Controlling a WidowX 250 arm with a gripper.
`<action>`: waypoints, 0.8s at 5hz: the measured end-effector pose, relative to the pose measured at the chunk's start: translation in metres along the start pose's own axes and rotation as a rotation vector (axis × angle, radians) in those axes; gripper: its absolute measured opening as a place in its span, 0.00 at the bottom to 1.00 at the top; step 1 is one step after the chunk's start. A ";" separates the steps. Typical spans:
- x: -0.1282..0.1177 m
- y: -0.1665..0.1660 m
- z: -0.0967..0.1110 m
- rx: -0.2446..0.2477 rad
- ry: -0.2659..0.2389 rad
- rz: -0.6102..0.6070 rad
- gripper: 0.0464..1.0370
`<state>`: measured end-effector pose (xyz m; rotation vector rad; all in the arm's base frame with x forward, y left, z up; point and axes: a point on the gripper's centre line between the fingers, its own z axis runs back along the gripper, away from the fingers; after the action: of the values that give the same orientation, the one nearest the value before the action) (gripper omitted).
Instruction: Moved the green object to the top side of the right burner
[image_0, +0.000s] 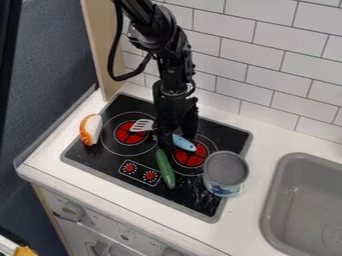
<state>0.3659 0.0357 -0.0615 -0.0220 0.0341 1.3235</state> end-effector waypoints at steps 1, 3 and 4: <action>-0.001 0.002 -0.005 0.010 0.007 0.001 0.96; -0.015 0.014 0.020 -0.058 0.028 -0.024 0.96; -0.023 0.017 0.045 -0.132 0.044 -0.047 0.96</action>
<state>0.3441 0.0191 -0.0158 -0.1626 -0.0165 1.2763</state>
